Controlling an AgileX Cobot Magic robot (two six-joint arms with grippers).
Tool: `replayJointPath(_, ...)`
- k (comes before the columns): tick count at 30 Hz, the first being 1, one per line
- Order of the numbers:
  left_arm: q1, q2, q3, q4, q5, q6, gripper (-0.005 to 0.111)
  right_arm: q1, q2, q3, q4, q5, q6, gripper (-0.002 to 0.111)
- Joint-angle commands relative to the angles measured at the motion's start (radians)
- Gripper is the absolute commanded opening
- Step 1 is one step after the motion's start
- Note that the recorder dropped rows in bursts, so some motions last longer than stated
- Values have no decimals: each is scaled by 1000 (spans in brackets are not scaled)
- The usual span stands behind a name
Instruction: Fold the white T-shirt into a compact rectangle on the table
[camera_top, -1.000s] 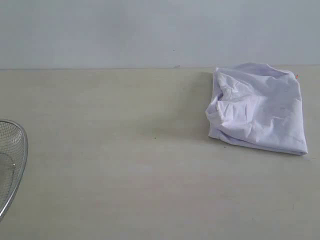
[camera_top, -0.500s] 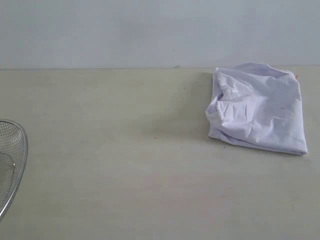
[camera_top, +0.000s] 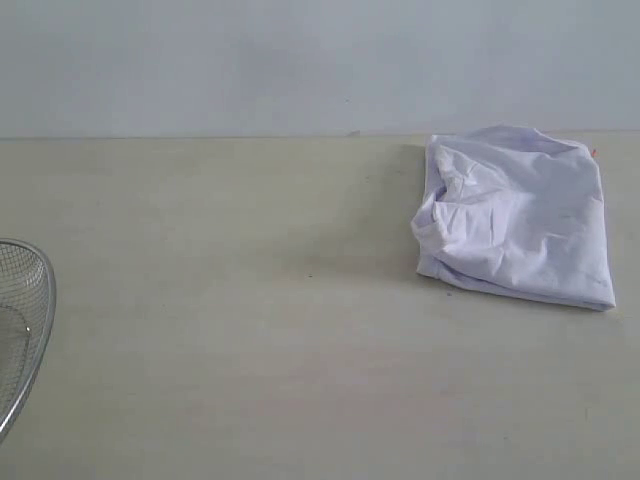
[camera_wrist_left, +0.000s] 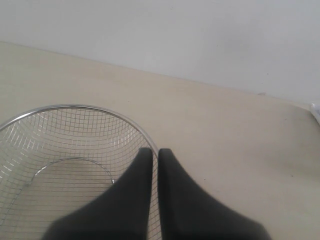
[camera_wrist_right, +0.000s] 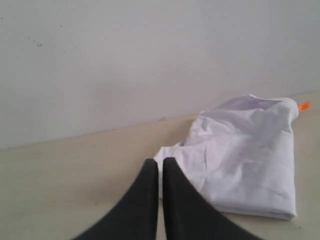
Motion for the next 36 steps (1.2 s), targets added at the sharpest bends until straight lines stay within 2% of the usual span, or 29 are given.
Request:
replayJointPath(1,3,-4,0,-11,0,-11,4,0,-4,5,-175,79,58,0)
replayJointPath(4,3,-4,0,-11,0,-11,4,0,-4,5,-190,158,78,0)
replayJointPath(6,3,-4,0,-11,0,-11,4,0,-4,5,-180,277,117,0)
replayJointPath(36,3,-4,0,-11,0,-11,4,0,-4,5,-178,278,144,0)
